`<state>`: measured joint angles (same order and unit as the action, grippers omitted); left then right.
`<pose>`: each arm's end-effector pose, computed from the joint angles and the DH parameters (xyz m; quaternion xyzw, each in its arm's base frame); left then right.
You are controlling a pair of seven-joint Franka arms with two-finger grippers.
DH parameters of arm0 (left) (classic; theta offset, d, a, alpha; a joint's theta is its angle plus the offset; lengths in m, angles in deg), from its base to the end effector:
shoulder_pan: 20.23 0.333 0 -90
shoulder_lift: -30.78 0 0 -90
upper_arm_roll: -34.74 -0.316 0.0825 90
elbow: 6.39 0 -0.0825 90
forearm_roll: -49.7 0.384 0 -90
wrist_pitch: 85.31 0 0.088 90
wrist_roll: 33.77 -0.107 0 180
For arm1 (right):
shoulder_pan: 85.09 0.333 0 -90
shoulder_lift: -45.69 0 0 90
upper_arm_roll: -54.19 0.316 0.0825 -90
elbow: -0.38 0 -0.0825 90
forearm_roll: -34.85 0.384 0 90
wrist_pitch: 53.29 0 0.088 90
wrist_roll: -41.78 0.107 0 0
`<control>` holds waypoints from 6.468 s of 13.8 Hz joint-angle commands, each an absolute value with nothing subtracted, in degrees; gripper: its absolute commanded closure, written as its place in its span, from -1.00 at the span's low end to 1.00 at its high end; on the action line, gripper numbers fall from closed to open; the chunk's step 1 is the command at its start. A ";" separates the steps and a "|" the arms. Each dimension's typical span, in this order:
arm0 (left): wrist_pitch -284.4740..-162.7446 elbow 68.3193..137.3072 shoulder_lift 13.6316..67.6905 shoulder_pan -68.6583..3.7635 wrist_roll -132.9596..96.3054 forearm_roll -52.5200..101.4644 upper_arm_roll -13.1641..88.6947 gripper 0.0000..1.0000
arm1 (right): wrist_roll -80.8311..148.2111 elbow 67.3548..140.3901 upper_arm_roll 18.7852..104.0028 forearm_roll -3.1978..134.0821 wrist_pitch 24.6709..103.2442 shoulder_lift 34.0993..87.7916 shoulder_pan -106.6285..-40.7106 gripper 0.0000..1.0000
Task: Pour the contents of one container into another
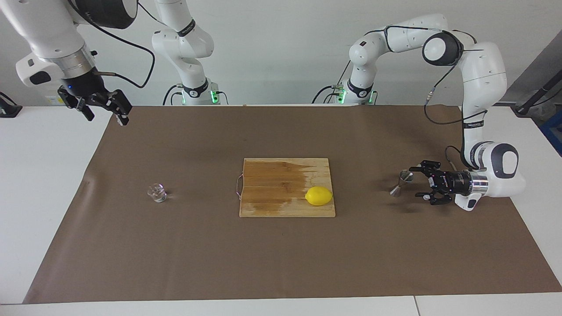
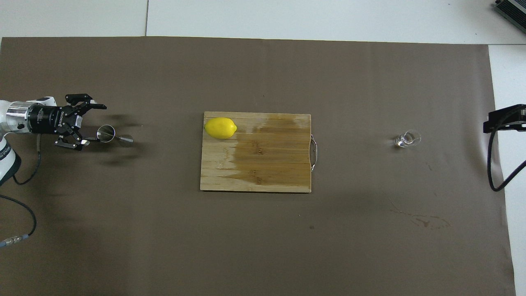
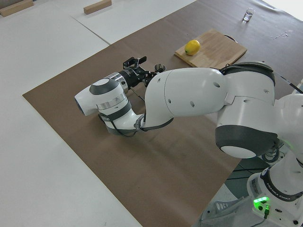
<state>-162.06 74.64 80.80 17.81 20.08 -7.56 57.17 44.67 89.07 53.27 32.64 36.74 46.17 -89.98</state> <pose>0.6464 0.1312 0.2527 0.5264 0.4802 -0.5356 0.4532 0.5542 -0.0605 0.6308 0.9969 -0.0760 0.0070 0.0195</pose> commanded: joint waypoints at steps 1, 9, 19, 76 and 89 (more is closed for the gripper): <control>-165.29 76.06 81.93 18.18 16.94 -5.59 57.68 -1.00 | 44.94 90.65 53.84 34.15 36.54 44.73 -90.72 -1.00; -164.07 75.44 81.67 18.97 17.73 -5.59 57.76 -1.00 | 44.94 90.65 53.84 34.15 36.54 44.73 -90.72 -1.00; -163.18 74.56 81.75 20.11 20.55 -6.02 58.29 -1.00 | 44.94 90.65 53.84 34.15 36.54 44.73 -90.72 -1.00; -162.31 77.99 82.28 21.95 17.38 -1.81 61.63 -0.96 | 44.94 90.65 53.84 34.15 36.54 44.73 -90.72 -1.00; -162.57 77.99 82.72 22.84 16.24 -1.81 62.95 -0.10 | 44.94 90.65 53.84 34.15 36.54 44.73 -90.72 -1.00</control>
<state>-161.95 77.13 82.47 21.56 16.84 -2.41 61.74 44.67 89.07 53.27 32.64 36.74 46.17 -89.98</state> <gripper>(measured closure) 0.419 0.000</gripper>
